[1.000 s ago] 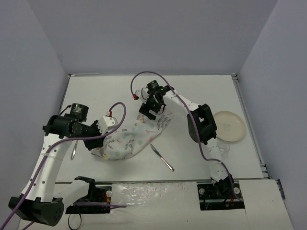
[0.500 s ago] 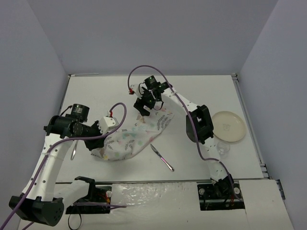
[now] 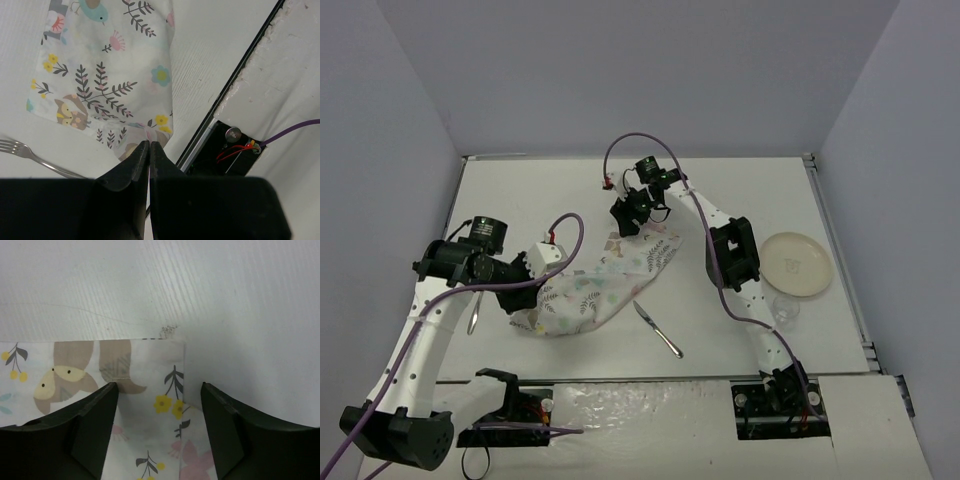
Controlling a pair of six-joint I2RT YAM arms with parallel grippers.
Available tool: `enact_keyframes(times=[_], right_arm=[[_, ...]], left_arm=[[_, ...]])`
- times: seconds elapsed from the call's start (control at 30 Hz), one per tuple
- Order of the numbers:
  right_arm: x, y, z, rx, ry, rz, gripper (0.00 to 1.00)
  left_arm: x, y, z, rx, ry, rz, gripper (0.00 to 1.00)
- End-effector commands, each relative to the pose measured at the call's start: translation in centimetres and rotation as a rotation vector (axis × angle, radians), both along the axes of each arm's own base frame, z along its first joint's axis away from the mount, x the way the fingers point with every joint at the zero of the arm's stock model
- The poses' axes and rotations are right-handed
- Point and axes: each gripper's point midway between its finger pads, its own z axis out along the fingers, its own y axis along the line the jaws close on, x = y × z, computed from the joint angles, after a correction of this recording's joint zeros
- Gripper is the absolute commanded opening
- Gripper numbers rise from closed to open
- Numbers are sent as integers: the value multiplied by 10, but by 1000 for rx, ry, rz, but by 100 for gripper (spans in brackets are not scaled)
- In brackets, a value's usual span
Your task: Set the dinner table for one person
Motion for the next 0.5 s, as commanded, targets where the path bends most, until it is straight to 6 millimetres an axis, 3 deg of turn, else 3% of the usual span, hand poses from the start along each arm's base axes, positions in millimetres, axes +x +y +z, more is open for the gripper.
enact_keyframes(times=[0.0,0.2,0.4,0.47], right_arm=[[-10,-4,-2,11,55,22,59],[-12,-4,-1,-12,32,36,48],[-28,4,-6,-46,32,81,47],[-35,8,-11,-72,29,96,33]], left_arm=[[8,-3,9,-15,-34,0,0],[12,-4,7,-16,-42,7,0],[11,-4,8,-18,-48,14,0],[11,-4,8,-17,-49,14,0]])
